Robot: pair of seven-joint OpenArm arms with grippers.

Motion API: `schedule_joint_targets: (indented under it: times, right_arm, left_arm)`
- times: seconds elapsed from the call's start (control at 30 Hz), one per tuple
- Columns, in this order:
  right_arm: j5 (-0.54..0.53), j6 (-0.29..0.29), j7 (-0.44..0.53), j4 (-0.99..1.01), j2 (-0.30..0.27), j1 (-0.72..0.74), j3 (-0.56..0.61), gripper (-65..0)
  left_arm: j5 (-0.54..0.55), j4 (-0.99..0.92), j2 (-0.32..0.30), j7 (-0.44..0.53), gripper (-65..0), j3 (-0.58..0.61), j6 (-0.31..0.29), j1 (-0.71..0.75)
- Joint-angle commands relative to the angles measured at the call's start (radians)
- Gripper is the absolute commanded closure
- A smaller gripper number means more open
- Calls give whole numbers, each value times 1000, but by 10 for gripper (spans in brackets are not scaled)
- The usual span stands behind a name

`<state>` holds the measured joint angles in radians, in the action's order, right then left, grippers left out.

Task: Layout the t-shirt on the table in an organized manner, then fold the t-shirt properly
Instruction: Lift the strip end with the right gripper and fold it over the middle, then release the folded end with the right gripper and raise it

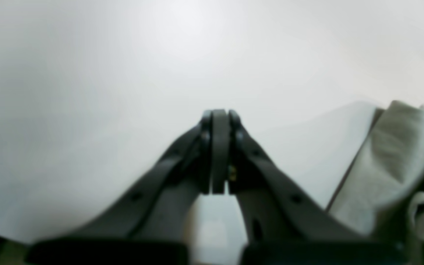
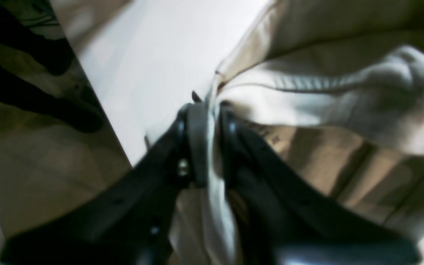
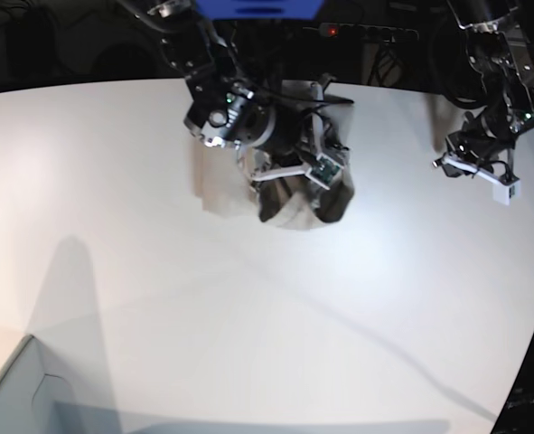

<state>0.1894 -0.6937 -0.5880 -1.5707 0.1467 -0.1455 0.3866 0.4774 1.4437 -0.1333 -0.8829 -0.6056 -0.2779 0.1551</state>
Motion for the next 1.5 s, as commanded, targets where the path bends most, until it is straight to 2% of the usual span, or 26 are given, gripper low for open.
schedule_joint_targets:
  times: [0.0,0.1,0.2,0.33,0.5,0.57,0.7,0.8,0.87,1.07,1.27,1.37,1.47]
  right_arm:
    - [-20,-4,24,-20,10,7,4,-166]
    - [-20,-4,23,-64,-5,-13,-1,-275]
    - [-20,-4,23,-196,-31,-65,-5,-332]
    - [-21,-4,23,-348,-94,-121,-56,-340]
    - [-23,-4,23,-383,-97,-164,-225,-338]
    - [-23,-4,23,-368,-97,-167,-255,-323]
    - [-23,-4,24,-317,-94,-181,-252,-223]
    - [-23,-4,27,-238,-77,-162,-211,-141]
    - [-23,-4,30,-185,-60,-151,-177,-110]
    - [-23,-4,33,-33,-11,-90,-62,-104]
    - [-23,-4,35,-46,-2,-92,61,-104]
    - [-23,-4,33,-113,-8,-118,68,-104]
    - [-23,-4,32,-204,-35,-127,28,-104]
  left_arm:
    - [13,18,-12,12,-1,-3,-4,-9]
    - [13,18,-13,12,-1,-3,-4,-10]
    - [13,18,-15,12,-1,-3,-4,-12]
    - [13,18,-16,12,-1,-3,-4,-12]
    - [13,18,-16,14,-1,-3,-4,-13]
    - [13,18,-16,14,-1,-3,-4,-13]
    - [13,18,-18,14,-1,-4,-4,-15]
    - [14,18,-38,14,-1,-6,-4,-15]
    - [14,19,-45,12,-1,-18,-4,-15]
    - [14,48,-53,6,-1,-103,-4,-10]
    - [14,59,-56,5,-1,-139,-5,-4]
    - [14,55,-56,5,-1,-149,-5,-4]
    - [14,56,-56,5,-1,-149,-5,-4]
